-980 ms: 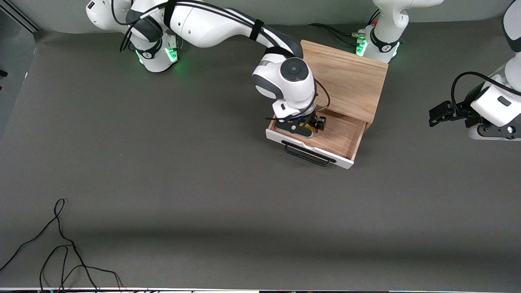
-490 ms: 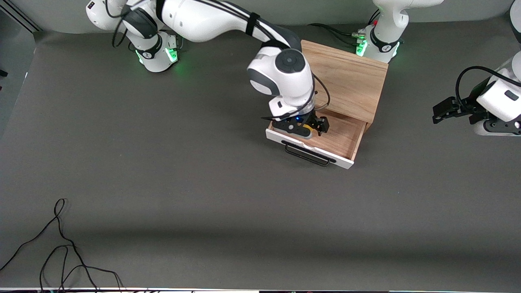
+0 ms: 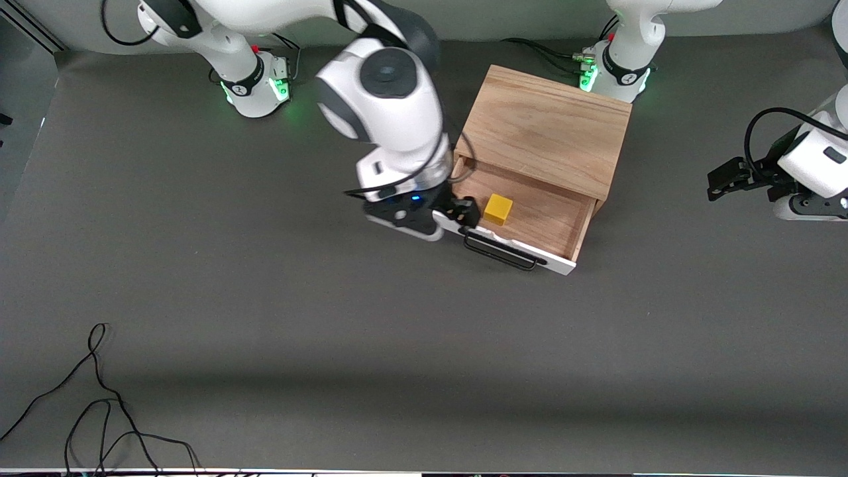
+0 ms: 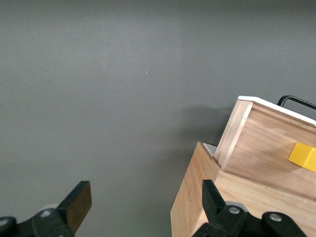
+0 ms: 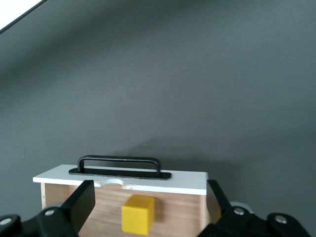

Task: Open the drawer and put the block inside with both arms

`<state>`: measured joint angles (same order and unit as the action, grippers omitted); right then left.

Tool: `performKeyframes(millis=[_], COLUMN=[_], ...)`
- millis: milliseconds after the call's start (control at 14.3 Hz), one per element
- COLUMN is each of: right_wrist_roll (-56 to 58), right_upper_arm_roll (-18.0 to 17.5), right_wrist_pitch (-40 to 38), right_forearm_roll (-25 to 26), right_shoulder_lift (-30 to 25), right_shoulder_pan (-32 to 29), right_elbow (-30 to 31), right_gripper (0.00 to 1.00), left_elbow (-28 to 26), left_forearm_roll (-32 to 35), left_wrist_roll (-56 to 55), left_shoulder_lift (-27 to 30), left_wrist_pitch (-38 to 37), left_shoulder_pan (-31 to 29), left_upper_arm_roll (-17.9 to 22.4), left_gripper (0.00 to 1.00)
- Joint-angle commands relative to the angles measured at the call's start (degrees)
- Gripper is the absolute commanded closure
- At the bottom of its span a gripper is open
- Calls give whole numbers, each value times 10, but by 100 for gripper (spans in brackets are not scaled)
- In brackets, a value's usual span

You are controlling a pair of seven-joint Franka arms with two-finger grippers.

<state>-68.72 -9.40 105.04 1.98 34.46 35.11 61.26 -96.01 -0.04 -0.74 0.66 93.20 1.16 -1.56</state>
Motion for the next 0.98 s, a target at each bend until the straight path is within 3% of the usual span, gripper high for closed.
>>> performKeyframes(millis=[0,420,910], right_wrist_roll=[85,274,532], right_upper_arm_roll=[-1,14,142], right_wrist_pitch=[-15,-22,-24], right_forearm_roll=[-35,-35,-35], right_shoulder_lift=[-68,-198,-311], right_shoulder_pan=[-66,-215,-225], right_elbow=[74,198,333], right_gripper=[0,0,0], left_elbow=[3,3,3], left_forearm_roll=[8,8,8], left_wrist_roll=[13,13,13], left_shoulder_lift=[4,2,0], left_wrist_pitch=[-10,-11,-11], left_shoulder_pan=[-3,-3,-2], left_upper_arm_roll=[-2,-1,-1], left_gripper=[0,0,0])
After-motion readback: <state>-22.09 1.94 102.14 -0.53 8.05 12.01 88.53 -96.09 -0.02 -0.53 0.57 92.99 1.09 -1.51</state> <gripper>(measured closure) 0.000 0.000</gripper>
